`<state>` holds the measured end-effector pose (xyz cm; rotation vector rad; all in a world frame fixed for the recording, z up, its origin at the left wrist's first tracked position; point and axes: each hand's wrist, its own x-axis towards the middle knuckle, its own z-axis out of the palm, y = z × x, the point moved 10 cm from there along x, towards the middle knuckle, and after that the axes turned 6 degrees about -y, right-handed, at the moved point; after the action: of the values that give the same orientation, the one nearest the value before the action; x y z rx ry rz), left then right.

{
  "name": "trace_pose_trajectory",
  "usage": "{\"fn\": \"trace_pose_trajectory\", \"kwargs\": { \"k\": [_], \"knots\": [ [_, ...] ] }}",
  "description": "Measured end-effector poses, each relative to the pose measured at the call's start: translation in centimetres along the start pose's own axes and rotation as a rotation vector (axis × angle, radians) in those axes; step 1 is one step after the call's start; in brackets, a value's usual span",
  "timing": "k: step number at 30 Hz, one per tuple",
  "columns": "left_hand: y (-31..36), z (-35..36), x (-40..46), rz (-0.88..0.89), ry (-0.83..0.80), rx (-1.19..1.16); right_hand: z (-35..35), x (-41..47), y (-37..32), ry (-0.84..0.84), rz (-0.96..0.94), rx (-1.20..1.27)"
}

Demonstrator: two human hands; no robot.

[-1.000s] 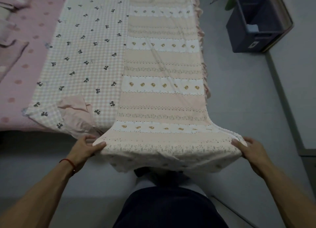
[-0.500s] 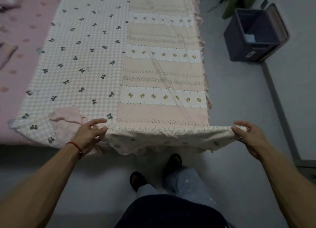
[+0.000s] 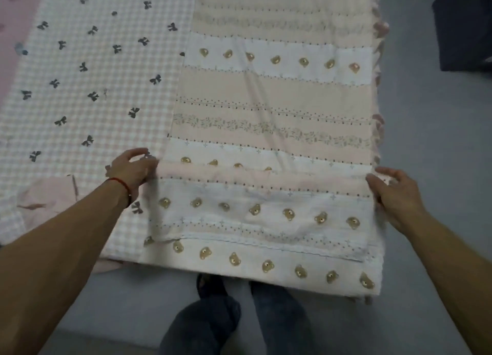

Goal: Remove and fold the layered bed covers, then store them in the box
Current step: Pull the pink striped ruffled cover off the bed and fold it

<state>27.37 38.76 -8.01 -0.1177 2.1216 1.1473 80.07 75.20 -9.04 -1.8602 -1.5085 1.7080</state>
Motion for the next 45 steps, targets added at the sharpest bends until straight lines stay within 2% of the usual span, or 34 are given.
{"fn": "trace_pose_trajectory", "kwargs": {
  "k": [4, 6, 9, 13, 18, 22, 24, 26, 28, 30, 31, 33, 34, 36, 37, 39, 41, 45],
  "knots": [
    [-5.8, 1.1, 2.4, -0.134, -0.007, 0.055, 0.6, 2.0, 2.7, 0.043, -0.008, 0.045],
    [-7.3, 1.2, 2.1, -0.118, -0.01, 0.125, 1.0, 1.6, 3.4, 0.031, -0.008, 0.015],
    [-7.2, 2.2, 0.5, -0.035, -0.116, 0.254, 1.5, 0.2, 3.5, -0.007, -0.044, -0.077],
    [-5.5, 2.4, 0.1, 0.106, -0.109, 0.326, 1.2, -0.9, 3.5, 0.079, -0.054, -0.066],
    [-6.1, 2.5, 0.3, 0.073, -0.126, 0.339, 2.5, -2.7, 5.0, 0.071, 0.034, 0.044],
    [-7.3, 1.9, -0.7, 0.042, -0.09, 0.312, 3.3, -4.8, 5.6, 0.097, 0.032, -0.016],
    [-6.6, 1.8, -1.7, 0.166, -0.043, 0.396, 3.6, -5.1, 5.3, 0.124, -0.017, -0.087],
    [-5.5, 2.0, -2.5, 0.278, 0.013, 0.46, 2.8, -5.5, 4.4, 0.25, -0.063, -0.186],
    [-5.0, 2.4, -2.7, 0.307, 0.08, 0.569, 2.4, -6.3, 2.7, 0.39, -0.137, -0.348],
    [-5.4, 2.4, -3.2, 0.259, 0.162, 0.654, 4.1, -7.7, 0.6, 0.476, -0.264, -0.632],
    [-5.3, 2.4, -3.7, 0.261, 0.199, 0.667, 5.6, -8.3, 0.0, 0.488, -0.322, -0.762],
    [-4.3, 3.4, -5.5, 0.427, 0.257, 0.816, 7.8, -8.7, 0.8, 0.47, -0.315, -0.853],
    [-4.1, 4.7, -6.3, 0.54, 0.233, 0.946, 8.3, -8.5, 1.8, 0.458, -0.27, -0.842],
    [-5.7, 8.3, -6.7, 0.677, 0.03, 1.218, 8.6, -7.8, 4.4, 0.408, -0.176, -0.782],
    [-7.0, 9.7, -6.3, 0.706, -0.083, 1.294, 8.8, -7.3, 5.6, 0.359, -0.153, -0.786],
    [-8.7, 11.1, -5.1, 0.708, -0.195, 1.346, 9.4, -5.8, 7.7, 0.24, -0.13, -0.86],
    [-9.2, 11.4, -4.5, 0.688, -0.212, 1.369, 9.4, -4.6, 9.0, 0.165, -0.11, -0.899],
    [-9.0, 10.0, -4.9, 0.694, -0.195, 1.39, 8.7, -5.0, 9.1, 0.124, -0.139, -0.903]
  ]
}}
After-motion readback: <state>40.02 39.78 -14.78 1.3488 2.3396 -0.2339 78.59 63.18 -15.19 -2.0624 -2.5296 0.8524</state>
